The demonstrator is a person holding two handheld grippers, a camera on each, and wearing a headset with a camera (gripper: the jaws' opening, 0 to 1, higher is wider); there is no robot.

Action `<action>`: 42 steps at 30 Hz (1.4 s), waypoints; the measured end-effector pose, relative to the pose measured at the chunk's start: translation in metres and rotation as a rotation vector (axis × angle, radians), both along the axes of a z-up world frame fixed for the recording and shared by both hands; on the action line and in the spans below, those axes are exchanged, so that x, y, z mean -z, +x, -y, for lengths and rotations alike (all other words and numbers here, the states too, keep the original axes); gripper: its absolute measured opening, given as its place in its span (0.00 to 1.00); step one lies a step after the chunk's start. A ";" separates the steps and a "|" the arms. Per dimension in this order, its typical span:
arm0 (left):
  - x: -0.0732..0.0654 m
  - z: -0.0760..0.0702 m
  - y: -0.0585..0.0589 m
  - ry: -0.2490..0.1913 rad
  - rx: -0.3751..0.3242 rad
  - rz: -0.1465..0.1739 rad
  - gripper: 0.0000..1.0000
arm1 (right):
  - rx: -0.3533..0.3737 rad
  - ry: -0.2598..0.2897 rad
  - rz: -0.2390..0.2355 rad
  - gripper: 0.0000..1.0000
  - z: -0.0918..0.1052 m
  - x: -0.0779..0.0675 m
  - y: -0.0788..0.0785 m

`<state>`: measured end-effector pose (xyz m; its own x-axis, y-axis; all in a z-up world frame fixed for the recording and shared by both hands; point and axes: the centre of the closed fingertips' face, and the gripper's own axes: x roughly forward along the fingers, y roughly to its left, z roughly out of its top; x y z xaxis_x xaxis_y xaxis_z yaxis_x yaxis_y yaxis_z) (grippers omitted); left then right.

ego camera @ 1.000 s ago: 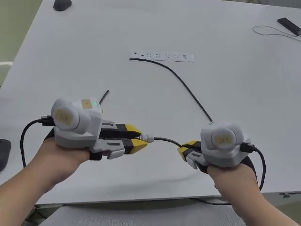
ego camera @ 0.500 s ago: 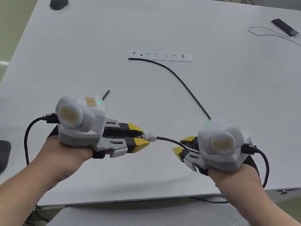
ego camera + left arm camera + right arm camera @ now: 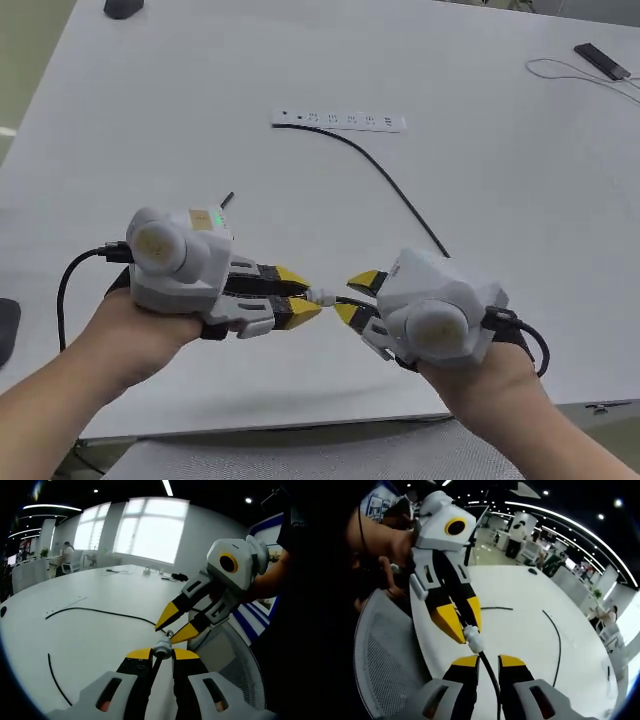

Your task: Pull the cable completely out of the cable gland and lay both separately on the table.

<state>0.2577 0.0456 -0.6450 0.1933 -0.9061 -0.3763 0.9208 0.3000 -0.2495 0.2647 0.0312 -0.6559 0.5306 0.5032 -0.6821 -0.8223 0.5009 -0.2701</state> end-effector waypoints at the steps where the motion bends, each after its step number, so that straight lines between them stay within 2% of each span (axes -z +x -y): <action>1: 0.000 0.000 0.000 0.000 0.000 0.000 0.15 | -0.006 -0.002 -0.001 0.09 0.000 0.001 -0.001; 9: 0.001 0.003 -0.003 0.001 0.005 -0.002 0.15 | -0.029 -0.015 0.001 0.02 -0.001 0.005 -0.004; 16: 0.000 0.003 -0.003 -0.007 -0.007 0.004 0.15 | 0.005 0.015 -0.026 0.01 0.001 0.007 -0.001; 22: 0.000 0.003 -0.001 -0.005 -0.010 0.007 0.15 | 0.057 0.072 -0.069 0.01 0.002 0.007 0.001; 28: 0.000 0.004 -0.001 -0.002 -0.011 0.009 0.15 | 0.085 0.090 -0.089 0.01 0.004 0.010 0.000; 34: 0.000 0.001 0.000 -0.004 -0.018 0.007 0.15 | 0.137 0.092 -0.113 0.00 0.016 0.016 0.003; 38: -0.001 0.000 0.001 -0.007 -0.020 0.007 0.15 | 0.182 0.113 -0.145 0.00 0.027 0.023 0.004; 40: -0.002 0.000 0.001 -0.008 -0.023 0.008 0.15 | 0.221 0.141 -0.166 0.00 0.032 0.026 0.005; 42: -0.003 0.000 0.002 -0.013 -0.028 0.008 0.15 | 0.246 0.139 -0.177 0.00 0.038 0.030 0.006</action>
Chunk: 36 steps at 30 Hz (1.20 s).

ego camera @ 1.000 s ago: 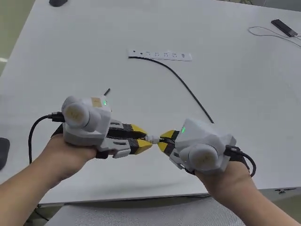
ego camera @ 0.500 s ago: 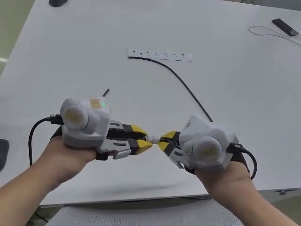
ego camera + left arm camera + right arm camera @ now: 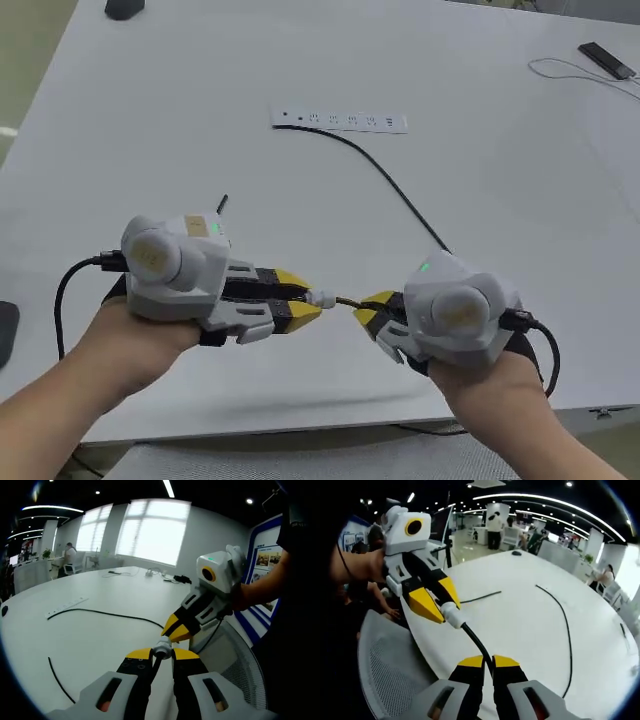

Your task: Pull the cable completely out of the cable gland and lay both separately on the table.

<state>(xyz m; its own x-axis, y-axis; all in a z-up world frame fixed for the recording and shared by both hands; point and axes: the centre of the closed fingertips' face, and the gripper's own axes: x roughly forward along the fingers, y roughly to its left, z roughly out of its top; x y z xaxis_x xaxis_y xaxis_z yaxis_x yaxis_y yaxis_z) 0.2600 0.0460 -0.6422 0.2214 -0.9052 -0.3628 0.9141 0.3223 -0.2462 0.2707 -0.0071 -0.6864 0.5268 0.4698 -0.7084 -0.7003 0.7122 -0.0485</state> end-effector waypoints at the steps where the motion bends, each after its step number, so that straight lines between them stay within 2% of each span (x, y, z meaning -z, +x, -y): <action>1: 0.000 0.000 0.000 -0.002 -0.001 -0.001 0.15 | 0.013 0.007 -0.009 0.00 0.002 0.002 0.000; 2: 0.000 0.000 0.000 -0.002 -0.002 -0.001 0.15 | 0.038 0.024 -0.028 0.00 0.005 0.005 0.000; 9: -0.001 -0.001 0.001 -0.010 -0.006 -0.002 0.15 | 0.118 0.042 -0.078 0.00 0.023 0.021 0.002; 14: -0.002 -0.002 0.003 -0.020 -0.014 -0.005 0.15 | 0.224 0.067 -0.145 0.00 0.040 0.038 0.003; 16: -0.002 -0.003 0.004 -0.020 -0.015 -0.007 0.15 | 0.262 0.090 -0.186 0.00 0.045 0.046 0.001; 19: -0.001 -0.004 0.004 -0.015 -0.013 -0.006 0.15 | 0.258 0.064 -0.188 0.00 0.049 0.052 0.002; 23: 0.001 -0.005 0.005 -0.017 -0.018 -0.011 0.15 | 0.227 0.040 -0.173 0.00 0.045 0.051 0.001; 36: 0.002 -0.006 0.006 -0.016 -0.022 -0.020 0.15 | 0.198 0.019 -0.138 0.01 0.045 0.047 0.000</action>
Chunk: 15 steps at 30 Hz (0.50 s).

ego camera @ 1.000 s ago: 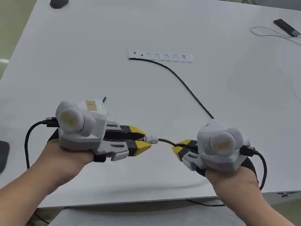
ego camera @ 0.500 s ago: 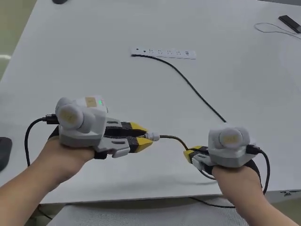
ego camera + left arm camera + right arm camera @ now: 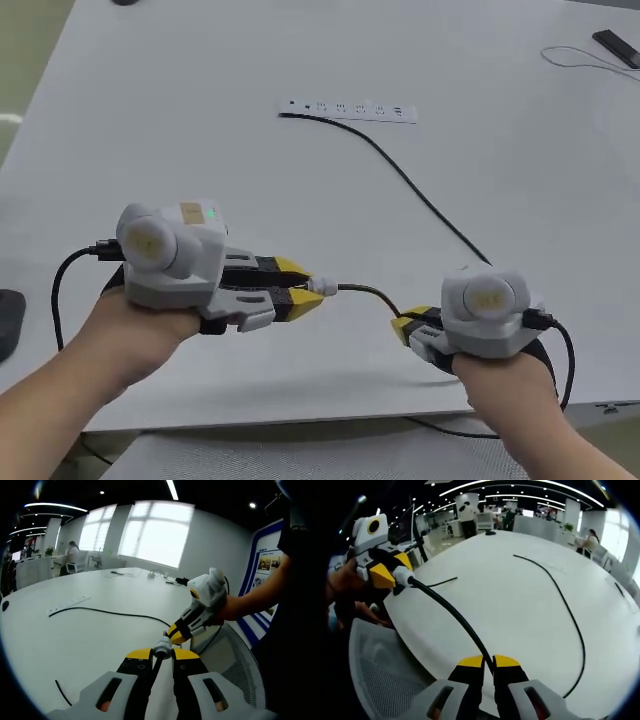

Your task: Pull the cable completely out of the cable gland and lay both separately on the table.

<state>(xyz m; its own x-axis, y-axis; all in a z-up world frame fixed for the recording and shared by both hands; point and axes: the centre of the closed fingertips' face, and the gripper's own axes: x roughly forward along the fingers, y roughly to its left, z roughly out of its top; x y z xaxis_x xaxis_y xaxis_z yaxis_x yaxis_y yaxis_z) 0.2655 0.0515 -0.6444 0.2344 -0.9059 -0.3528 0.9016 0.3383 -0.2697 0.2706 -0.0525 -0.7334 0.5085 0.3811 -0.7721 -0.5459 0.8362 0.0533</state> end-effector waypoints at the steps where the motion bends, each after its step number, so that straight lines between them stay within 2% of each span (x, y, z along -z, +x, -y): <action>1: 0.000 0.000 0.000 0.001 0.000 0.002 0.15 | -0.003 -0.004 0.001 0.01 0.000 0.000 0.000; 3: 0.000 0.000 0.001 0.001 -0.003 -0.002 0.15 | -0.019 -0.015 0.007 0.02 -0.001 -0.002 -0.002; 9: -0.001 -0.001 0.003 -0.001 -0.008 0.001 0.15 | -0.089 -0.065 0.064 0.03 -0.002 -0.013 -0.004; 11: -0.001 -0.001 0.004 0.000 -0.007 0.001 0.15 | -0.095 -0.063 0.076 0.07 -0.004 -0.019 -0.002; 15: 0.001 0.000 0.003 0.006 0.000 0.001 0.15 | -0.176 -0.043 0.137 0.16 -0.023 -0.040 0.001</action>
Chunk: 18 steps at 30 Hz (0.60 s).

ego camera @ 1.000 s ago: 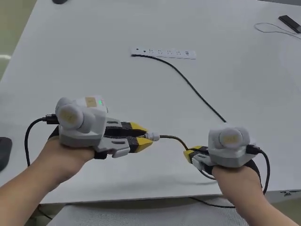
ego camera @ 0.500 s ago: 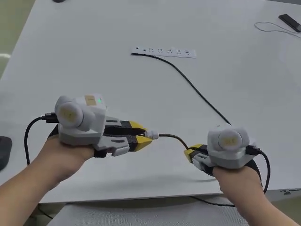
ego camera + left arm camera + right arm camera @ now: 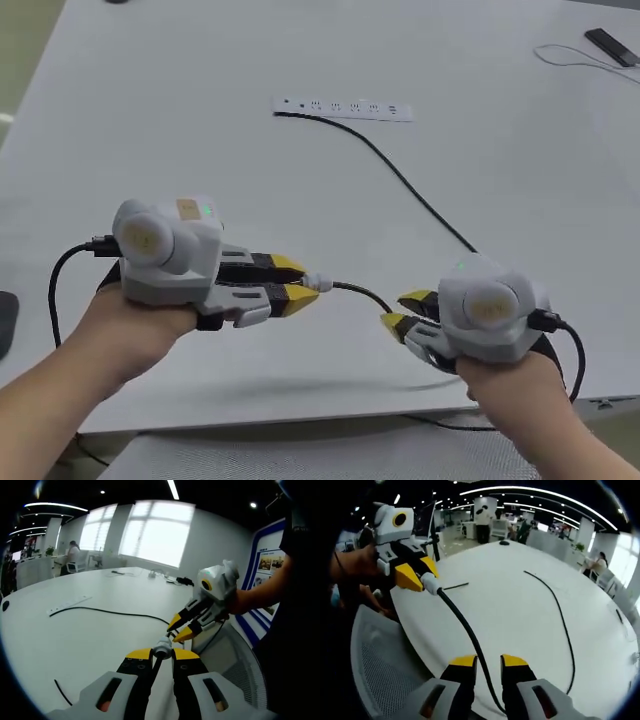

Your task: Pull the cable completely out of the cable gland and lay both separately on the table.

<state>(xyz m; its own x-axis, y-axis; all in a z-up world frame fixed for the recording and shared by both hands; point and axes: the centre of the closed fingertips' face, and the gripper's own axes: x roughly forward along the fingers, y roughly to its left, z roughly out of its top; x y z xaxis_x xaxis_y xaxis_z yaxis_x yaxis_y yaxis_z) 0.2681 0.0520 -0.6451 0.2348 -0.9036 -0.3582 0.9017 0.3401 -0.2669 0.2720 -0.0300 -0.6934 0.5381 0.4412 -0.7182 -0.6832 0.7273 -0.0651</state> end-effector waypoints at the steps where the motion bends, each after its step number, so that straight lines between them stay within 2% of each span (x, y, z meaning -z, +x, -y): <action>1: 0.000 0.000 0.000 0.000 0.001 -0.001 0.15 | -0.026 0.006 0.015 0.17 -0.006 -0.005 0.001; 4: 0.000 0.000 -0.001 0.001 0.003 -0.002 0.15 | -0.070 0.015 0.036 0.19 -0.021 -0.020 0.001; 9: 0.000 0.001 -0.002 0.002 0.007 -0.005 0.15 | -0.206 -0.031 0.092 0.18 -0.048 -0.032 0.000; 15: 0.000 0.002 -0.005 0.002 0.016 -0.007 0.15 | -0.274 -0.069 0.107 0.15 -0.062 -0.029 -0.002; 18: 0.001 0.003 -0.005 0.003 0.018 -0.007 0.15 | -0.289 -0.063 0.115 0.11 -0.066 -0.030 -0.001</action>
<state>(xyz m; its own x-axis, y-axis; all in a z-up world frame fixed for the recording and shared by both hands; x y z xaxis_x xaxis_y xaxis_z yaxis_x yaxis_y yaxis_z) 0.2632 0.0494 -0.6460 0.2162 -0.9065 -0.3627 0.9057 0.3249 -0.2724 0.2707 0.0359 -0.6630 0.4763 0.5440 -0.6908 -0.8466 0.4960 -0.1931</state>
